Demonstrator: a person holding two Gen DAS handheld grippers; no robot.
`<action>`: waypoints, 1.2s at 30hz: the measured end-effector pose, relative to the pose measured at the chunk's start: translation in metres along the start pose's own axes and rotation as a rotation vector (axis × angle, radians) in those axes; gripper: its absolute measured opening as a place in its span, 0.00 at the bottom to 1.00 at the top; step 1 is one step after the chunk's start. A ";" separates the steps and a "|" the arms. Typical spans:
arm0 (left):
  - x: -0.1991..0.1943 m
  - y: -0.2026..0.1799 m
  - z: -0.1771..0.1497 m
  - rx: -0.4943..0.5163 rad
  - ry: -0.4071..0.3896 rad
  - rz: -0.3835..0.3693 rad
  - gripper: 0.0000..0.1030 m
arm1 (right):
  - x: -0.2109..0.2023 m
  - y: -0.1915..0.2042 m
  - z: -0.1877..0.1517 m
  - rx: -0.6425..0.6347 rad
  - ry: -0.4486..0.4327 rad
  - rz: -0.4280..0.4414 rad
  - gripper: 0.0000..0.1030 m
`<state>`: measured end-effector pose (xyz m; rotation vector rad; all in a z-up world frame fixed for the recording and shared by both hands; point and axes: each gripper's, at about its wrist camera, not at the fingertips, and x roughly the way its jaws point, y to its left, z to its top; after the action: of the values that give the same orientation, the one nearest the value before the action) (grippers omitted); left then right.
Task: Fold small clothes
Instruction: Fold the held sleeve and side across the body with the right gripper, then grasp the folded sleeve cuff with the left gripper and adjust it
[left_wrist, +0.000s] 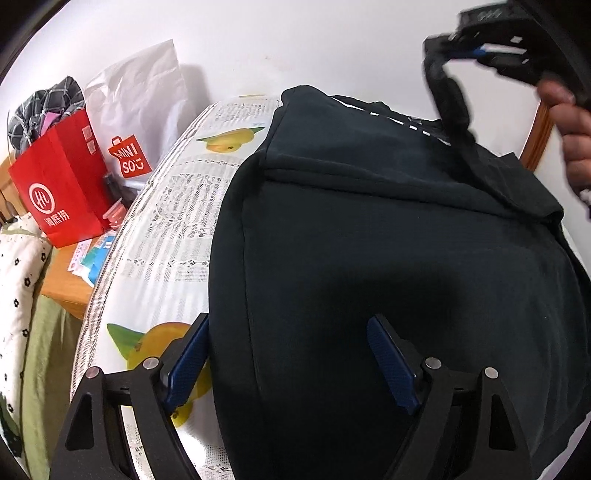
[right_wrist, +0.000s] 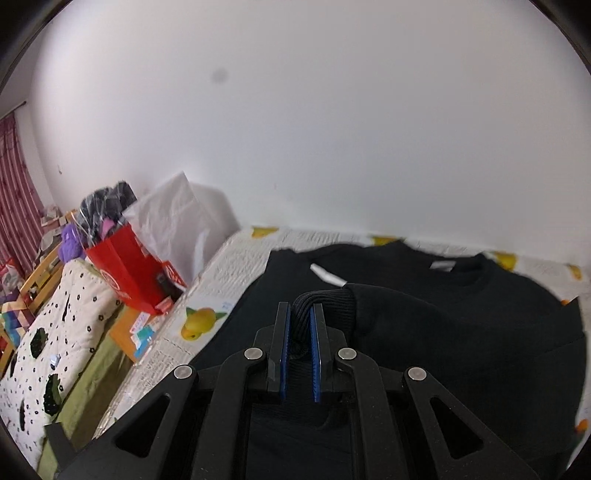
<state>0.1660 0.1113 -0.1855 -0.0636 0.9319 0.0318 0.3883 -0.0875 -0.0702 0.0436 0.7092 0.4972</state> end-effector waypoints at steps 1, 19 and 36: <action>0.001 0.000 0.001 0.000 0.001 -0.003 0.82 | 0.008 0.000 -0.003 0.001 0.010 -0.006 0.10; -0.006 -0.026 0.064 0.027 -0.060 -0.044 0.80 | -0.101 -0.180 -0.131 0.132 0.143 -0.298 0.35; 0.046 -0.074 0.130 0.107 -0.027 0.014 0.66 | -0.069 -0.240 -0.144 0.211 0.111 -0.351 0.27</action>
<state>0.3019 0.0460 -0.1423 0.0431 0.9058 -0.0040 0.3538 -0.3496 -0.1864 0.0877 0.8564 0.0884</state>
